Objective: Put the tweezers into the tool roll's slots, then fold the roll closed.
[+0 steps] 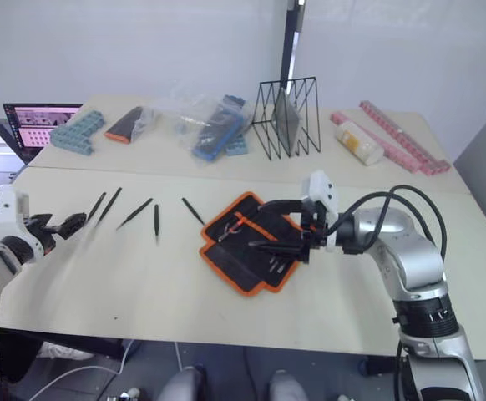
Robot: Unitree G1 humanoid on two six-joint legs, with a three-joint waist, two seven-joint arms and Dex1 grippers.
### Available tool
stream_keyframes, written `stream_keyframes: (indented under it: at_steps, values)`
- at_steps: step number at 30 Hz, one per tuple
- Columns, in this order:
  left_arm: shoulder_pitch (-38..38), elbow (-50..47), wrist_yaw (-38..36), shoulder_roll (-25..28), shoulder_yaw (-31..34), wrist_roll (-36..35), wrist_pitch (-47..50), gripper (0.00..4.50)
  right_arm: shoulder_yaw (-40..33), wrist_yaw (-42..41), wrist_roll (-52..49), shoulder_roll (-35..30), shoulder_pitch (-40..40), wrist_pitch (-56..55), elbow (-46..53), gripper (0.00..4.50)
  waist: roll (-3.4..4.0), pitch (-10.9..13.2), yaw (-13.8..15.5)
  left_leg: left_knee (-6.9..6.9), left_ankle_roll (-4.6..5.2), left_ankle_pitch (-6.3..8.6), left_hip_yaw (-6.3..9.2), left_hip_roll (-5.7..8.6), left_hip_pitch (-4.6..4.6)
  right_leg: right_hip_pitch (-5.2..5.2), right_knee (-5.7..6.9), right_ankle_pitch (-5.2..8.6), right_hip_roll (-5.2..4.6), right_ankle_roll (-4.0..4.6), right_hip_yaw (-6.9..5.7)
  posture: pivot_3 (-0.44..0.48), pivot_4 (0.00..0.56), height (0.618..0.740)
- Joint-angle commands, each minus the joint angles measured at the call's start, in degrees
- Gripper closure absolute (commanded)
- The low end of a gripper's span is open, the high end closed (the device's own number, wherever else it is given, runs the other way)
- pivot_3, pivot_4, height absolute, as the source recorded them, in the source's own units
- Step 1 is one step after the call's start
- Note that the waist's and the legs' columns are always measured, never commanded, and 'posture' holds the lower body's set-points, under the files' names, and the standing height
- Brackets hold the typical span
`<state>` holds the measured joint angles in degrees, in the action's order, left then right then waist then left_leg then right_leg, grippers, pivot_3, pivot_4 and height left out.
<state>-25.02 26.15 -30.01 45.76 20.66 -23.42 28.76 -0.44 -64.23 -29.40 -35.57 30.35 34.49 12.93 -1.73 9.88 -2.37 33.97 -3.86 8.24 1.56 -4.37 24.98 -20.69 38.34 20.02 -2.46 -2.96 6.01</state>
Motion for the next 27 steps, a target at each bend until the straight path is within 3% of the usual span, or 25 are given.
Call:
stream_keyframes:
  at_steps: [1, 12, 27]
  values:
    - [-4.7, 7.6, -1.9, 1.8, -1.2, 3.0, -3.1, 0.00, -1.0, 3.0, 1.1, -1.7, -0.9, -0.3, 2.5, 0.03, 0.00, 0.0, 0.1, 0.00, 0.00, 0.00, 0.00, 0.00, 0.03, -0.03, 0.00, 0.00, 0.00, 0.00, 0.00, 0.000, 0.150, 0.734]
    - [-9.5, 16.7, -7.1, 1.0, -3.1, 6.1, -7.5, 0.00, 1.3, 6.2, 4.8, -1.3, -3.3, -4.5, -0.7, 0.03, -0.03, 0.0, 0.1, 0.15, -0.10, -0.08, 0.00, 0.01, 0.27, -0.51, 0.63, 0.00, 0.01, 0.00, 0.00, 0.000, 0.150, 0.734]
    - [-17.0, 31.8, -8.1, 0.6, -5.5, 10.9, -15.6, 0.00, 3.3, 7.1, 4.7, 0.0, -1.5, -3.7, 0.2, 0.03, -0.03, 0.0, 0.2, 0.26, -0.10, -0.09, 0.01, 0.01, 0.28, -0.49, 0.70, 0.00, 0.01, 0.00, -0.02, 0.000, 0.150, 0.734]
